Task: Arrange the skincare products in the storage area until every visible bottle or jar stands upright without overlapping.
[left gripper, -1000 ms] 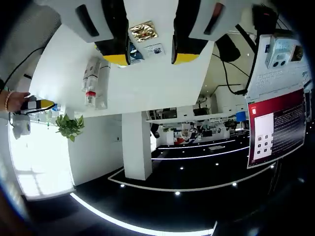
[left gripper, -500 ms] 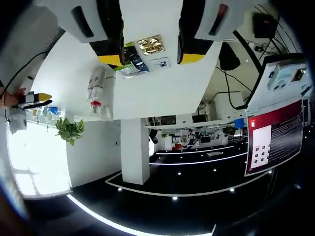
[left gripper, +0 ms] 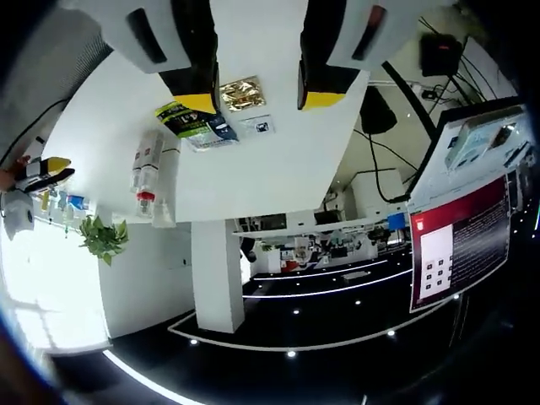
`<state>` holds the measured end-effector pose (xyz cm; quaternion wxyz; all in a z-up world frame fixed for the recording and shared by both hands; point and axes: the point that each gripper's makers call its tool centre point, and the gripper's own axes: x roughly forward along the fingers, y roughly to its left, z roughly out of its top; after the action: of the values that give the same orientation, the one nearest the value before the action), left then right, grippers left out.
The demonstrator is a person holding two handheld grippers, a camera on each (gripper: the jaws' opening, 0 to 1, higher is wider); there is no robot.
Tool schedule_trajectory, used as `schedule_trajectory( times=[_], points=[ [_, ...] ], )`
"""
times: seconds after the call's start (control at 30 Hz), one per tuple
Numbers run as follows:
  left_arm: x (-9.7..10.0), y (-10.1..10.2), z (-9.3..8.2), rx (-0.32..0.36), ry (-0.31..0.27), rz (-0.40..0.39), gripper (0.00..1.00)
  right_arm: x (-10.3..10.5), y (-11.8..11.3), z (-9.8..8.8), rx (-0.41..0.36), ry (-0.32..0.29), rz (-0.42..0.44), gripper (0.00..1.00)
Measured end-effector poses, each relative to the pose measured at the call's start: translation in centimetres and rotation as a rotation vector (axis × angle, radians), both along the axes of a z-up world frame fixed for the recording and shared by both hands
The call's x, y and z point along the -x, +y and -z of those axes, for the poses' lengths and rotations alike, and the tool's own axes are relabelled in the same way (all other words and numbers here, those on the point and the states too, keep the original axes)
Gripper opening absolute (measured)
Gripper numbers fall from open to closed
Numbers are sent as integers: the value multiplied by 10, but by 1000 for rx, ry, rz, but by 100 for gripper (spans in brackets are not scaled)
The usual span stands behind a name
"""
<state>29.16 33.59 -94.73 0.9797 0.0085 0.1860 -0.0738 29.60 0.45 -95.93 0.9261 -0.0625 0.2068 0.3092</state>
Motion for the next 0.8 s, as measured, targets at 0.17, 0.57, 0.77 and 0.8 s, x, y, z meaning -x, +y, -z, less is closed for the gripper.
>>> schedule_trajectory(
  times=[0.17, 0.57, 0.77, 0.8],
  points=[
    [2, 2, 7, -5, 41, -1, 36, 2, 1, 2, 11, 9, -7, 21],
    [4, 0, 7, 10, 47, -6, 36, -2, -10, 7, 30, 8, 16, 20],
    [4, 0, 6, 2, 43, -6, 36, 0, -9, 12, 43, 28, 7, 20],
    [4, 0, 7, -6, 44, -2, 36, 0, -9, 12, 42, 31, 7, 20]
  ],
)
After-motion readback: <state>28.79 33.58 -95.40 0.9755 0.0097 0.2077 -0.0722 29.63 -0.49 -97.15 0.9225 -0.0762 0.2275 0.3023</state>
